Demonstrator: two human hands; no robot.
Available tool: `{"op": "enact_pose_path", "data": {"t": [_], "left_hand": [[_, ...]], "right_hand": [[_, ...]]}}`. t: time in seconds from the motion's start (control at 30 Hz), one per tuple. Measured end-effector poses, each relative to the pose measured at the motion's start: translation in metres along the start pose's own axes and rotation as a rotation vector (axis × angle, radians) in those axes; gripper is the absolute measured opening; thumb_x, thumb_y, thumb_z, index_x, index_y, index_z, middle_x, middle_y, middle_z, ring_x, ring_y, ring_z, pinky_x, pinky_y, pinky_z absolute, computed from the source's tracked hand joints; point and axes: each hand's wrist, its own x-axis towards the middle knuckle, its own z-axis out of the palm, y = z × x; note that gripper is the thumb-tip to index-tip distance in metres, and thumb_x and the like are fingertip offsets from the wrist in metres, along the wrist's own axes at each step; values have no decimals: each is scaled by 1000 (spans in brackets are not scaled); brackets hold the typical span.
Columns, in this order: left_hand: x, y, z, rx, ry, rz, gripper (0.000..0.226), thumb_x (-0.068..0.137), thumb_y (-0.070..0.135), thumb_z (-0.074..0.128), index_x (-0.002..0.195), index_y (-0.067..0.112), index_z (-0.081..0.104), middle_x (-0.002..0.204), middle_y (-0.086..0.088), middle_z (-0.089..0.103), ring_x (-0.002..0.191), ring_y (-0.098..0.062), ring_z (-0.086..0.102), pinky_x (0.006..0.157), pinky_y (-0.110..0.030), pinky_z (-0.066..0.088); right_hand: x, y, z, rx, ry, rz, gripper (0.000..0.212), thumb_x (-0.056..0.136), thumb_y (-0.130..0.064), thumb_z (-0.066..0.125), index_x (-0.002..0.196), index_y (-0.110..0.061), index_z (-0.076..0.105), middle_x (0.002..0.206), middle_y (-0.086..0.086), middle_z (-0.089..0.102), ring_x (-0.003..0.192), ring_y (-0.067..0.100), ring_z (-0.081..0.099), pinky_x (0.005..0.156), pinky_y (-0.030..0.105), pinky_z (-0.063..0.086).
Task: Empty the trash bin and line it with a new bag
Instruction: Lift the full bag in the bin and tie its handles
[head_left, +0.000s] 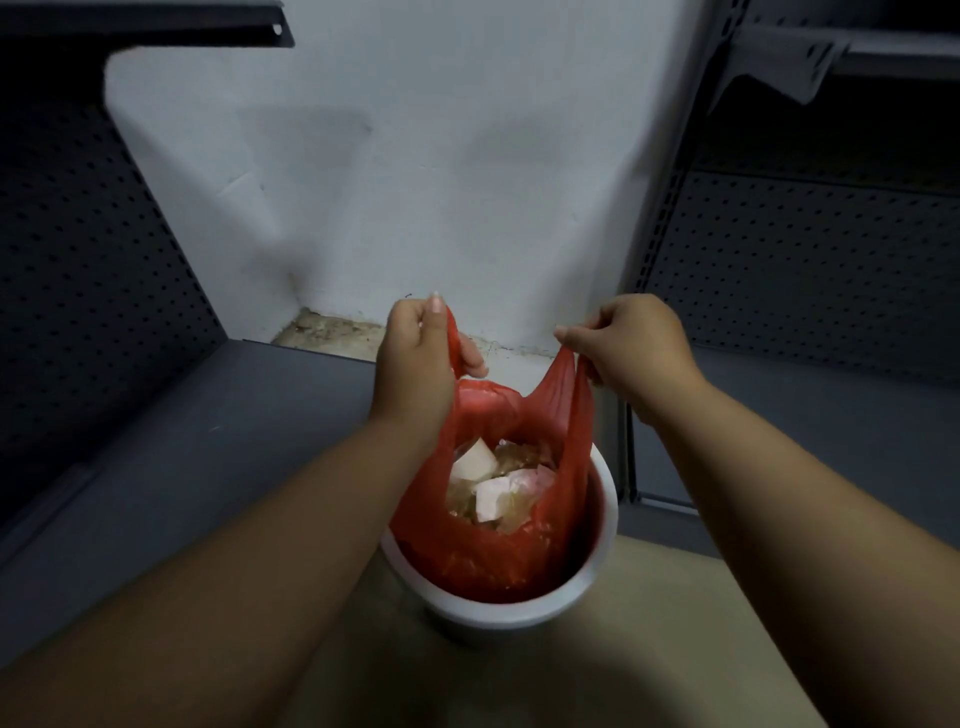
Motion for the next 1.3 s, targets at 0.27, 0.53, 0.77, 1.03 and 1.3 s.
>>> {"op": "enact_pose_path", "data": {"t": [0.27, 0.53, 0.77, 1.03, 1.3], "left_hand": [[-26, -12, 15, 233, -358, -146, 35, 97, 41, 38, 96, 23, 68, 83, -3, 69, 54, -7, 56, 46, -16, 41], [-34, -12, 41, 151, -378, -350, 70, 92, 62, 15, 95, 24, 74, 74, -3, 72, 71, -18, 67, 68, -30, 56], [-22, -23, 43, 64, -236, -386, 81, 91, 64, 10, 74, 20, 76, 50, 1, 64, 43, -12, 55, 46, -20, 40], [-18, -24, 40, 204, -235, -319, 69, 91, 64, 17, 68, 27, 70, 59, -1, 64, 55, -16, 55, 57, -26, 43], [-16, -28, 20, 436, -381, -74, 26, 94, 25, 51, 92, 12, 73, 58, 0, 51, 53, -10, 44, 54, -23, 36]], "right_hand": [[0, -5, -3, 163, -129, 101, 28, 83, -21, 69, 70, 3, 65, 80, 27, 70, 67, 34, 62, 71, 46, 56], [-2, -7, 2, 110, -195, -12, 31, 89, -27, 61, 81, 2, 70, 72, 13, 69, 68, 23, 61, 74, 37, 52], [-7, 12, -4, 10, -168, -161, 32, 86, -39, 64, 75, -9, 67, 73, 0, 66, 70, 15, 58, 66, 30, 46], [-12, 15, 10, -167, -209, -252, 20, 83, -30, 68, 75, -12, 66, 59, -9, 52, 57, 6, 45, 59, 26, 34], [-8, 35, 25, 609, -205, 258, 18, 90, -15, 57, 73, -8, 60, 72, 7, 57, 65, 17, 50, 58, 23, 42]]}}
